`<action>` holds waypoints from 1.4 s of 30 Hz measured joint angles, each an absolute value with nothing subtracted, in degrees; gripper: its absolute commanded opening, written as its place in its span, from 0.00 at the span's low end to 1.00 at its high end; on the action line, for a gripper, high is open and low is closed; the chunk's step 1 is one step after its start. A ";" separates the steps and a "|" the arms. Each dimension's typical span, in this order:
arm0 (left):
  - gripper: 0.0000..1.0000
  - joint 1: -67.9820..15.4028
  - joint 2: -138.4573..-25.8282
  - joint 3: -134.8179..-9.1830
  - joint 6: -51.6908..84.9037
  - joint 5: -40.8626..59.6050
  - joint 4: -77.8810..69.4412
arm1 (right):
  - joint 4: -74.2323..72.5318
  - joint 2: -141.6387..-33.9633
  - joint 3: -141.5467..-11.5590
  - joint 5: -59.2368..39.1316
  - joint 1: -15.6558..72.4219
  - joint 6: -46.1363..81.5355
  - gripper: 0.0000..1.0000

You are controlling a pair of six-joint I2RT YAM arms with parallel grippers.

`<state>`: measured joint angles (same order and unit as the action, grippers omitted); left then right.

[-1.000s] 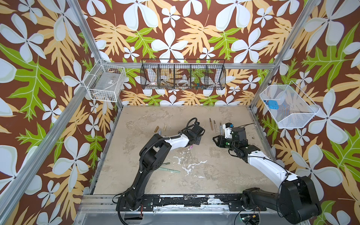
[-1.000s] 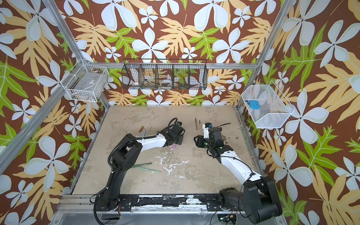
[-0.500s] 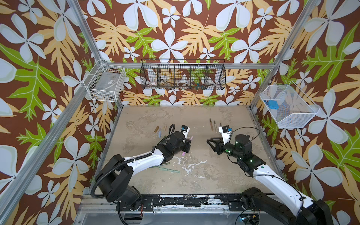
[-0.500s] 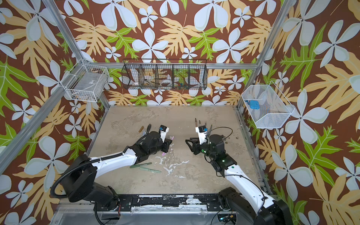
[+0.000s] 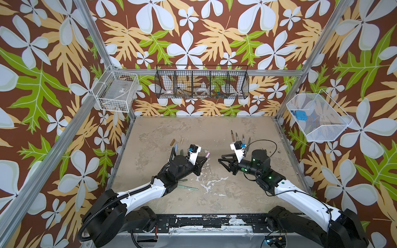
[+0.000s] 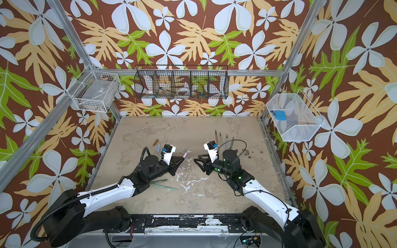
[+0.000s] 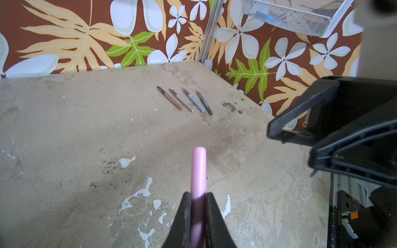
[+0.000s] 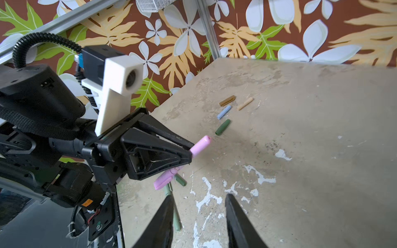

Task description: Open the pen caps

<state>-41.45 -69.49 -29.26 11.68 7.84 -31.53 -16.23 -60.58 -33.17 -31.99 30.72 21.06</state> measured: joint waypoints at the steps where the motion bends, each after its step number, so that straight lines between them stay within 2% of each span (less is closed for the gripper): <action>1: 0.03 -41.45 -69.49 -28.99 11.42 8.01 -32.05 | -16.23 -61.56 -33.71 -33.01 30.72 21.32 0.40; 11: 0.03 -42.06 -69.17 -28.01 8.49 9.61 -34.44 | -16.23 -67.85 -38.28 -40.14 30.72 28.80 0.39; 22: 0.02 -42.44 -67.85 -27.24 7.57 12.12 -35.88 | -12.73 -72.53 -43.38 -41.08 30.72 34.28 0.36; 26: 0.02 -42.54 -67.72 -27.05 7.40 12.51 -36.21 | -11.84 -73.56 -43.62 -41.39 30.72 34.94 0.33; 29: 0.02 -42.61 -67.85 -27.05 7.38 12.99 -36.21 | -11.60 -74.30 -43.94 -42.04 30.72 35.55 0.27; 34: 0.01 -42.70 -68.45 -27.16 7.16 13.63 -36.18 | -11.97 -75.07 -44.36 -43.55 30.72 35.73 0.27; 36: 0.01 -42.78 -68.66 -27.33 6.98 13.89 -36.18 | -12.03 -75.44 -44.64 -44.23 30.72 35.73 0.23; 42: 0.02 -42.89 -68.71 -27.35 6.13 13.98 -36.03 | -12.56 -76.01 -44.73 -45.45 30.70 36.03 0.02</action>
<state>-42.89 -68.71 -27.35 6.13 13.98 -36.03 -12.56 -76.01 -44.73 -45.45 30.70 36.03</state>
